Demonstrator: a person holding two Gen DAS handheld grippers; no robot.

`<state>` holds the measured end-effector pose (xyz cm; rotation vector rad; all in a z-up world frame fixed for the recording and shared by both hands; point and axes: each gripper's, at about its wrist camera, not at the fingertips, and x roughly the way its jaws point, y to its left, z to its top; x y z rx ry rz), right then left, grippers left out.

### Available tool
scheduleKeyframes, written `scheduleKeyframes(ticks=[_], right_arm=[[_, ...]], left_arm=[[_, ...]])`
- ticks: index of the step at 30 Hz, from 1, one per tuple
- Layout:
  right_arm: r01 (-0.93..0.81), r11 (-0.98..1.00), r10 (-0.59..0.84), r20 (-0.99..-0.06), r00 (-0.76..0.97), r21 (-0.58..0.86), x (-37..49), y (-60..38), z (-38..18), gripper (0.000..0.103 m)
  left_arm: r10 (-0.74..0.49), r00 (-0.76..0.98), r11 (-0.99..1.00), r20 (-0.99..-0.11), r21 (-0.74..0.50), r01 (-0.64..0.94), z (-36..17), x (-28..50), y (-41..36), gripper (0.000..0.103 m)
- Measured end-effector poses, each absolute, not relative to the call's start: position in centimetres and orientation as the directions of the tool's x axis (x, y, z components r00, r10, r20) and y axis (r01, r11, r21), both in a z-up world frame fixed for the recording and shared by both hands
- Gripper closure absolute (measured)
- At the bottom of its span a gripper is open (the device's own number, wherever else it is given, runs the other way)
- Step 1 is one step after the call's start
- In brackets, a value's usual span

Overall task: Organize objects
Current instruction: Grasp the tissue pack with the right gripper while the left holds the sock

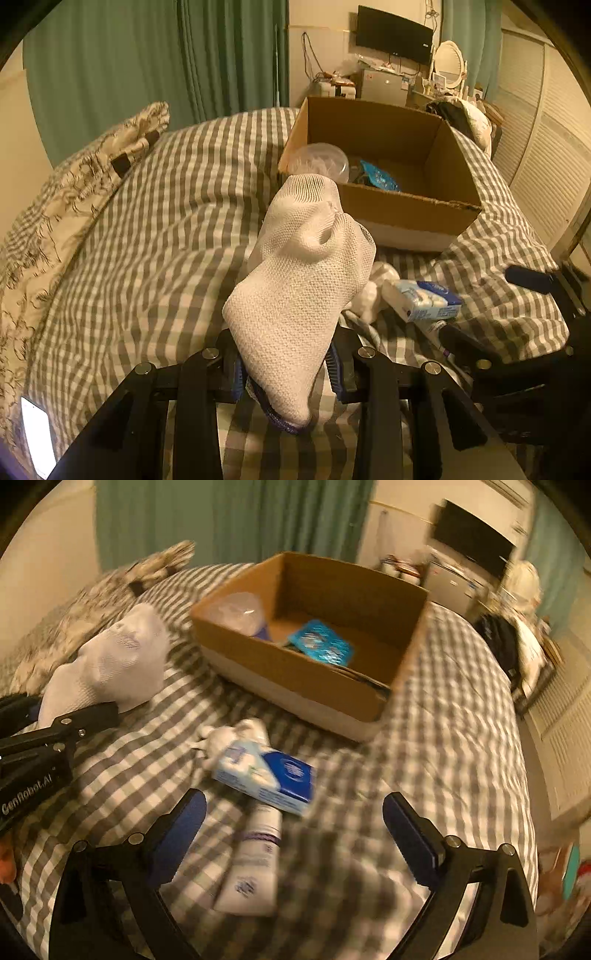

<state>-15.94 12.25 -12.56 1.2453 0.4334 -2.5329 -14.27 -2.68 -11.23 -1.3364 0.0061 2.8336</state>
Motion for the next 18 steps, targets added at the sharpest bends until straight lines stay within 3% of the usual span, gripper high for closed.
scheduleKeyframes(ticks=[5, 11, 18], right_arm=[[0.453, -0.870, -0.096, -0.836, -0.541, -0.193, -18.2, 9.2, -14.4, 0.008], [0.482, -0.853, -0.052, -0.885, -0.463, -0.202, -19.6, 8.0, -17.2, 0.044], [0.439, -0.886, -0.112, -0.848, -0.517, -0.150, -18.9, 10.0, -15.2, 0.070]], left_arm=[[0.020, -0.612, -1.000, -0.790, -0.019, -0.008, -12.4, -14.6, -2.8, 0.068], [0.034, -0.605, -0.999, -0.795, -0.032, -0.014, -12.7, -14.8, -2.8, 0.068], [0.027, -0.619, -1.000, -0.785, -0.024, -0.012, -12.1, -14.0, -2.5, 0.068]])
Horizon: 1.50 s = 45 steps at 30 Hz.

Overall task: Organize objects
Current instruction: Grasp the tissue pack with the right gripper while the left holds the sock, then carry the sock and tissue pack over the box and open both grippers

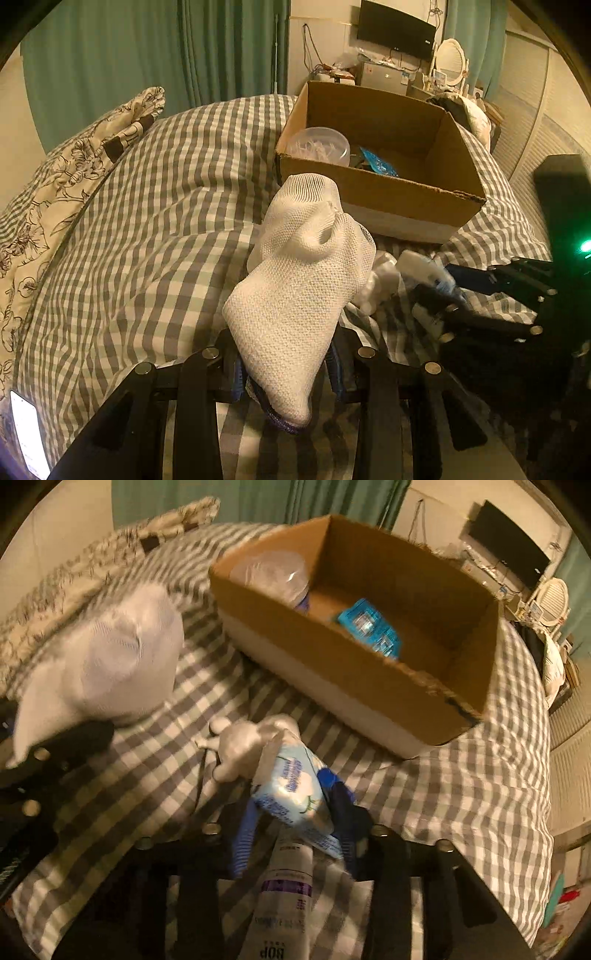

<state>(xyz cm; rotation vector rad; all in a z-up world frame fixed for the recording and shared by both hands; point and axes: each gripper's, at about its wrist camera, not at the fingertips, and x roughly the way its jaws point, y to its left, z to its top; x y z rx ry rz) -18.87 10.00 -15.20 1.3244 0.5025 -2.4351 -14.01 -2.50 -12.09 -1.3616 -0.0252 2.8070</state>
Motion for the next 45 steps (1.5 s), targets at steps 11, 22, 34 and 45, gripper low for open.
scheduleKeyframes(ticks=[11, 22, 34, 45], right_arm=[[0.410, -0.911, -0.230, -0.756, -0.613, -0.055, -14.6, 12.5, -8.4, 0.076], [0.405, -0.912, -0.276, -0.634, -0.723, -0.065, -10.9, 14.3, -0.3, 0.076], [0.398, -0.914, -0.304, -0.523, -0.796, -0.074, -12.1, 15.5, 5.7, 0.076], [0.360, -0.932, -0.293, -0.480, -0.827, -0.052, -19.2, 15.7, 8.2, 0.076]], left_arm=[[0.048, -0.658, -0.999, -0.751, -0.020, -0.050, -9.0, -11.3, -0.3, 0.068], [0.089, -0.721, -0.995, -0.688, -0.033, -0.092, -4.2, -10.0, 1.0, 0.068], [0.125, -0.790, -0.990, -0.600, -0.028, -0.135, 1.6, -13.8, 2.4, 0.068], [0.108, -0.816, -0.990, -0.568, 0.010, -0.138, 3.2, -22.0, 2.6, 0.068]])
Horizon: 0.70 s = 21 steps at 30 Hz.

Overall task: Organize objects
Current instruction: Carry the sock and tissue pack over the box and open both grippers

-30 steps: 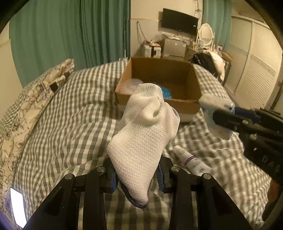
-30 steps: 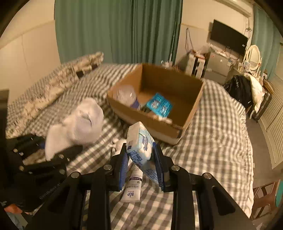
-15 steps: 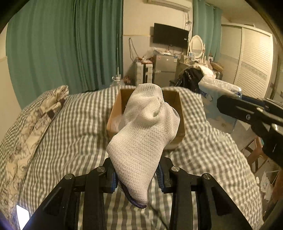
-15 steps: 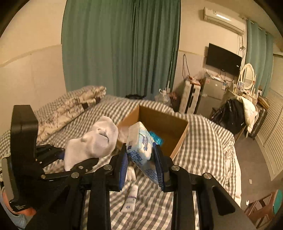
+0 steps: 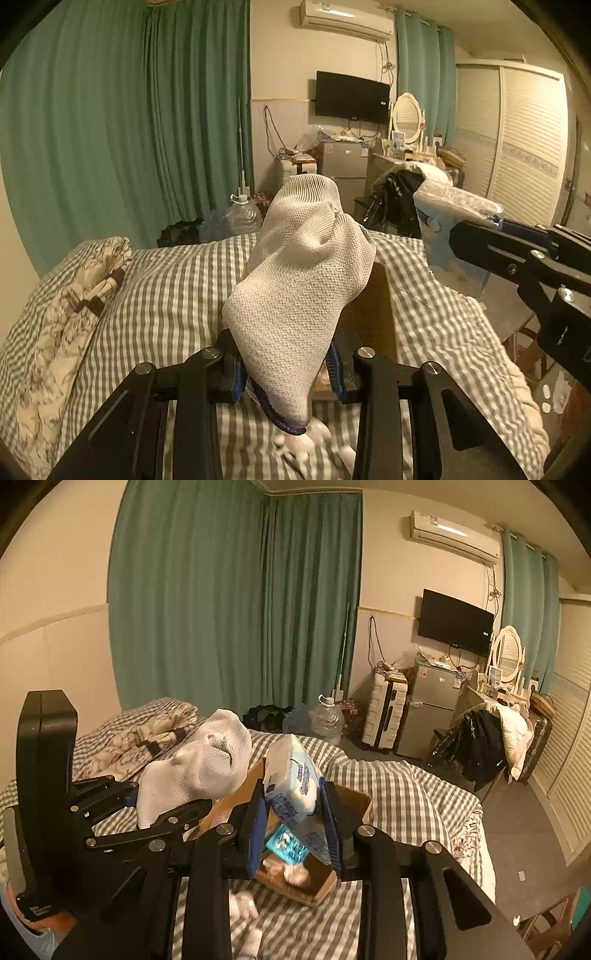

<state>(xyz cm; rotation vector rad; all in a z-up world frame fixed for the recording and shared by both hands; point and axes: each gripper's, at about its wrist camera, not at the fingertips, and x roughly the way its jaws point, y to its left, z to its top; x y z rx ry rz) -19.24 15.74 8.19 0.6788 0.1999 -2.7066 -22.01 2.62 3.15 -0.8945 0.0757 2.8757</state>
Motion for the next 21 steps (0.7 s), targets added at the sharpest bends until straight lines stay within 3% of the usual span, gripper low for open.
scheduleKeyframes(ticks=[8, 21], right_arm=[[0.349, -0.937, -0.287, -0.514, -0.809, -0.026, -26.3, 15.0, 6.0, 0.076], [0.339, -0.941, -0.276, -0.631, -0.725, 0.023, -32.7, 15.4, -2.0, 0.076]], left_arm=[[0.095, -0.784, -0.991, -0.614, 0.012, -0.130, -0.2, -27.7, 2.6, 0.068], [0.091, -0.709, -0.986, -0.699, 0.034, -0.160, -6.5, -31.7, 3.2, 0.068]])
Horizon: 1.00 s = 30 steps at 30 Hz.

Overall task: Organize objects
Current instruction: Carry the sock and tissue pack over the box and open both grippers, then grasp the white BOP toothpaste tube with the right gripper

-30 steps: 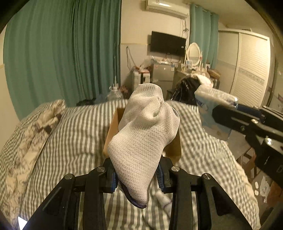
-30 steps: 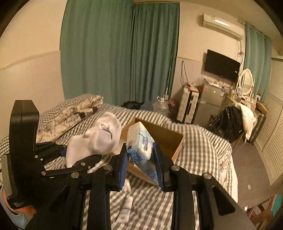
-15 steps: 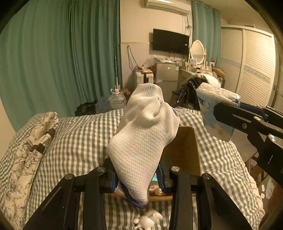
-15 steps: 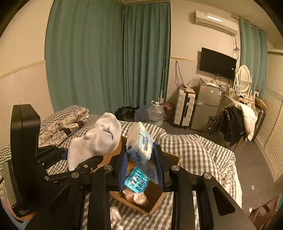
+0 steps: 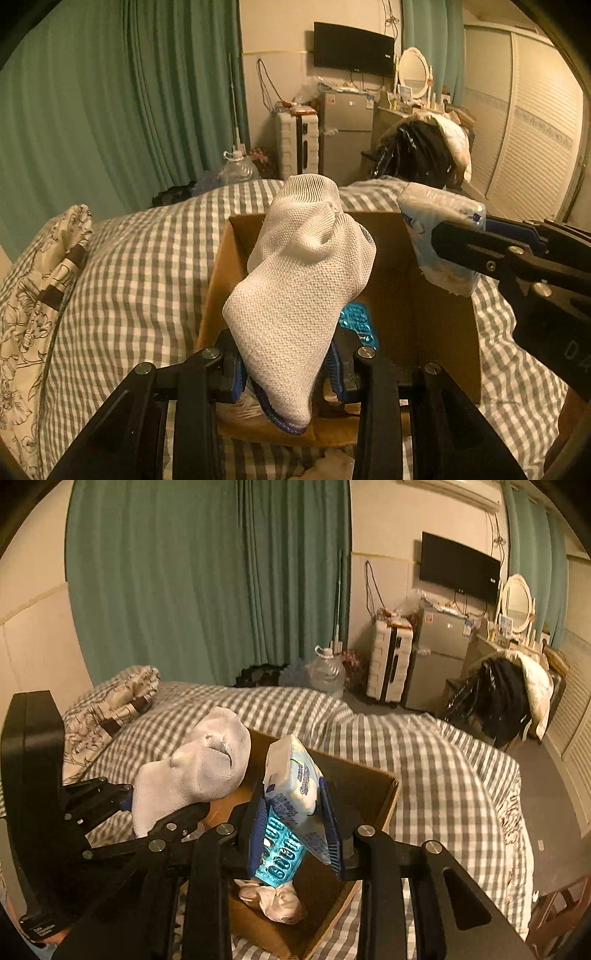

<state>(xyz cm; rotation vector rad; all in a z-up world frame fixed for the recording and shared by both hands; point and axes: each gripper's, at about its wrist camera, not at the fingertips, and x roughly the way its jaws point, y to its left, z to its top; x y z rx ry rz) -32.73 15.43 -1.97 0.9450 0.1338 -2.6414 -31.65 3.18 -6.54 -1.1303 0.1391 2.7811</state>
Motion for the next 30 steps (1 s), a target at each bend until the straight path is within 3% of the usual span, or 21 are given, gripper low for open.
scheduleKeyframes(ticks=[5, 8, 10, 11, 12, 13, 21, 30], right_arm=[[0.331, -0.943, -0.283, -0.638, -0.716, 0.048, -32.9, 16.1, -3.0, 0.074], [0.315, -0.948, -0.272, -0.630, -0.728, 0.045, -32.6, 16.7, -2.7, 0.074], [0.301, -0.953, -0.262, -0.615, -0.744, 0.042, -32.2, 17.0, -2.1, 0.057], [0.292, -0.955, -0.258, -0.606, -0.752, 0.044, -32.0, 17.3, -1.7, 0.036], [0.280, -0.959, -0.254, -0.591, -0.766, 0.050, -31.6, 17.7, -1.2, 0.030], [0.276, -0.960, -0.256, -0.579, -0.774, 0.054, -31.1, 17.9, -0.8, 0.030], [0.252, -0.967, -0.233, -0.516, -0.824, 0.034, -25.7, 18.8, 4.1, 0.029], [0.264, -0.964, -0.217, -0.463, -0.859, -0.037, -17.8, 17.9, 9.4, 0.025]], left_arm=[[0.095, -0.701, -0.985, -0.707, 0.034, -0.167, -6.7, -31.5, 3.5, 0.068], [0.102, -0.704, -0.985, -0.703, 0.026, -0.169, -6.4, -31.3, 3.4, 0.058], [0.099, -0.712, -0.986, -0.695, 0.029, -0.165, -5.9, -30.8, 3.6, 0.040], [0.093, -0.719, -0.987, -0.689, 0.034, -0.160, -5.6, -30.6, 3.6, 0.033], [0.085, -0.730, -0.988, -0.678, 0.039, -0.151, -5.2, -30.3, 3.4, 0.021], [0.079, -0.742, -0.989, -0.665, 0.042, -0.143, -4.7, -29.8, 3.4, 0.014], [0.079, -0.794, -0.994, -0.603, 0.012, -0.108, 0.1, -25.3, 1.7, 0.003], [0.066, -0.861, -0.996, -0.504, 0.016, -0.086, 6.1, -18.1, -0.3, 0.000]])
